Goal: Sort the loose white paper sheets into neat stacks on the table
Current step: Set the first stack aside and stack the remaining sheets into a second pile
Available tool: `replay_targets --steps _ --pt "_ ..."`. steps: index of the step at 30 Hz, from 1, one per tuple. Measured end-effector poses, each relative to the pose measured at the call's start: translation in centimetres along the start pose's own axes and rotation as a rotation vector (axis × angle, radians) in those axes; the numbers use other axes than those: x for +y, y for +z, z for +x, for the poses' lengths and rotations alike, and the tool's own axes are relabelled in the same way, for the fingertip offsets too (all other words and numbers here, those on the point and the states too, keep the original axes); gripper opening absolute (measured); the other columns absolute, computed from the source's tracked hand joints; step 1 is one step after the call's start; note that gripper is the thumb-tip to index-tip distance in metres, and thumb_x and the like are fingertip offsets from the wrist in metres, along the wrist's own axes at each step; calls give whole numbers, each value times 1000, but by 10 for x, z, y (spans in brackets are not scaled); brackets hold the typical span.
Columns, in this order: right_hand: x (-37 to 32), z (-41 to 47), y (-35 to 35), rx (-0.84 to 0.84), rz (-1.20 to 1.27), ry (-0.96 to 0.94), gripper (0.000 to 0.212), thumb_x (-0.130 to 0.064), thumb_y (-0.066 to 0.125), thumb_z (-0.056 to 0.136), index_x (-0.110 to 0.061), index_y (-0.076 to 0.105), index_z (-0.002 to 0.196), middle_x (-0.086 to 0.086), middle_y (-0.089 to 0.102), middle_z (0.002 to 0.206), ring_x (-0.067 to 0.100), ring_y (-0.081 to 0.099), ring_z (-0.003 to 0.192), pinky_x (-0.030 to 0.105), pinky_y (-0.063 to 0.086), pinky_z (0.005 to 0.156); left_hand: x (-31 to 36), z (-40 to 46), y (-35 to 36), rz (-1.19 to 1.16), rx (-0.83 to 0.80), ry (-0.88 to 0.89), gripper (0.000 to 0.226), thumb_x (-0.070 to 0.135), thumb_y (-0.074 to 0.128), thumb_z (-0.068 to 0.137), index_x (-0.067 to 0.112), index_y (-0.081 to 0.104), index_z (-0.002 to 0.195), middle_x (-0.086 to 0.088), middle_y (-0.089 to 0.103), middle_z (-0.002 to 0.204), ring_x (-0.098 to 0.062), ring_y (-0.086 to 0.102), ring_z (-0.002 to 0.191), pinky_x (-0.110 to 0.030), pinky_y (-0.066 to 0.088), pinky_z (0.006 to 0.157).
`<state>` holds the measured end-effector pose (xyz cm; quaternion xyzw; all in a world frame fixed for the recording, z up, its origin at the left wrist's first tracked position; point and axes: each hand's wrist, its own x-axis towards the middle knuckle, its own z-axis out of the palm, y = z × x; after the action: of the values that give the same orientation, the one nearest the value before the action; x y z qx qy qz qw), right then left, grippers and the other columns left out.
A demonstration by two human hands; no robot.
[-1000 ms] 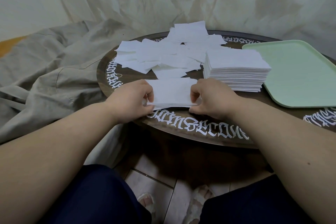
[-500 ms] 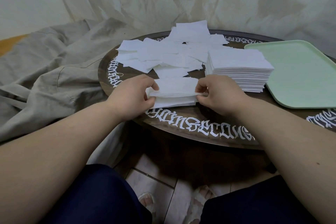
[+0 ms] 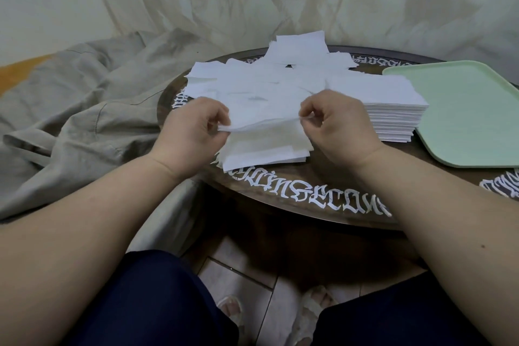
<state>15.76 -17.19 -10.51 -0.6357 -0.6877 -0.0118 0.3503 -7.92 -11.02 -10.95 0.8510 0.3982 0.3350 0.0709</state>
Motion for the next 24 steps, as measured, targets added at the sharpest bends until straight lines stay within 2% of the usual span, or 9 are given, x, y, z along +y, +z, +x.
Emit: replay_targets --steps 3,6,11,18,22,24 --pt "4 -6 6 -206 -67 26 12 -14 58 88 -14 67 97 0 62 97 14 55 88 22 36 74 3 -6 0 61 -249 -43 24 9 72 72 24 55 76 -2 64 94 -19 60 80 -38 51 80" --pt "5 -10 5 -268 -74 30 16 -15 57 89 -15 67 101 0 63 102 15 57 95 23 38 77 5 -7 1 126 -382 -73 22 16 75 73 23 55 78 -2 61 98 -15 54 80 -30 45 79" --pt "2 -8 1 -252 -55 32 17 -13 57 88 -12 69 99 2 64 104 17 58 96 25 43 83 7 -9 -1 125 -397 -63 24 19 78 72 23 54 77 -1 59 96 -13 52 78 -28 44 77" --pt "2 -9 -1 -247 -31 32 13 -12 59 85 -13 69 94 -1 64 98 14 58 90 28 46 82 5 -8 -1 144 -374 -60 25 25 79 70 22 55 76 3 55 90 -10 51 75 -24 38 71" --pt "7 -11 3 -367 -81 38 14 -16 63 82 -16 67 95 -2 57 97 18 58 91 29 45 79 2 -10 -1 187 -443 -96 31 33 80 69 28 49 71 10 49 86 -4 53 73 -25 39 70" --pt "8 -11 4 -402 -103 59 20 -22 67 80 -18 64 99 -4 53 94 17 56 92 27 43 78 1 -10 1 217 -466 -116 34 36 80 68 28 47 71 10 48 84 -7 52 74 -27 41 71"
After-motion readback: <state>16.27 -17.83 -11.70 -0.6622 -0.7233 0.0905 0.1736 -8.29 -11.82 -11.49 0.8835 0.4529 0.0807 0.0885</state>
